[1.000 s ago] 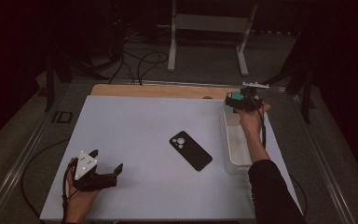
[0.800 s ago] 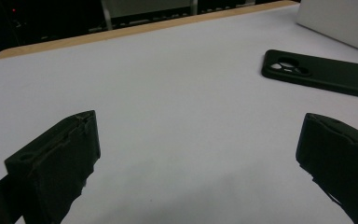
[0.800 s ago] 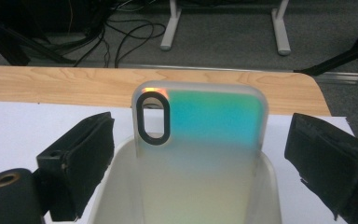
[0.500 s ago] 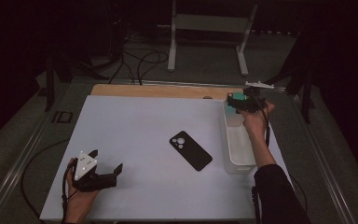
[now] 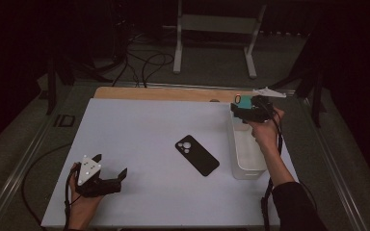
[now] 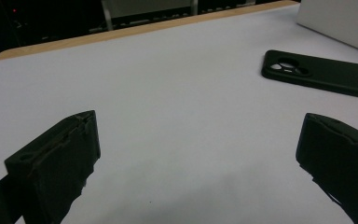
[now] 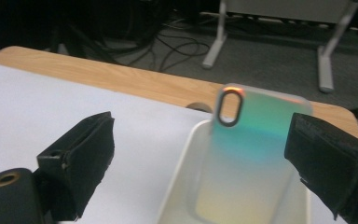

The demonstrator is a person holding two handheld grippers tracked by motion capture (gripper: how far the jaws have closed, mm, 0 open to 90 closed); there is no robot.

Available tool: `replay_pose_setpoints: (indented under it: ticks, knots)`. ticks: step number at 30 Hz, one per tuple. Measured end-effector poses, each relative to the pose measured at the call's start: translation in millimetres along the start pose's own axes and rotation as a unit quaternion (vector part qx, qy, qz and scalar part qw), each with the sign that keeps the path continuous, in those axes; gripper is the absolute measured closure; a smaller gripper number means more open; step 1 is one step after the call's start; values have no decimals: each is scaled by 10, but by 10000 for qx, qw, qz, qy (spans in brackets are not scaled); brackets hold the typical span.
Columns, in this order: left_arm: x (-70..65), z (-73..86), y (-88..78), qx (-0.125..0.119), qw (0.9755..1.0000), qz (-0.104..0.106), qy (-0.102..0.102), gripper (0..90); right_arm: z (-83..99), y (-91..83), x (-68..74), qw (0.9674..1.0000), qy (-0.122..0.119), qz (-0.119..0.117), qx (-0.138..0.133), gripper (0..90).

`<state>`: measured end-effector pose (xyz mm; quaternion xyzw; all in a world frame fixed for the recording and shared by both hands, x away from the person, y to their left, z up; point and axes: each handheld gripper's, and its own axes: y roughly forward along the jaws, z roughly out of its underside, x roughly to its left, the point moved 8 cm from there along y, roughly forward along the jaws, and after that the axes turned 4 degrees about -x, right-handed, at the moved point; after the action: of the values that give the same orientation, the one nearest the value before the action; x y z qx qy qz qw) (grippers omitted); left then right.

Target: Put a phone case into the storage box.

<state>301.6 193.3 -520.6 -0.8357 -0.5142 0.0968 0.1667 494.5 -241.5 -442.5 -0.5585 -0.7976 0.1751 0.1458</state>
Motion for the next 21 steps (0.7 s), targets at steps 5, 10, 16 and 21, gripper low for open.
replay_pose_setpoints:
  ticks: [5,10,16,21]
  knots:
    - [-5,-2,-2,-9,10000,4,-2,3,2,-185,128,9991,56,-353,-214,84]
    - [-7,0,-1,-2,10000,8,4,3,19,-361,260,9975,-155,-601,-335,84]
    - [-11,0,2,1,10000,5,6,3,50,-514,421,9944,-340,-916,-394,84]
    - [-14,-2,4,-3,10000,-1,5,3,117,-607,594,9900,-527,-1265,-329,83]
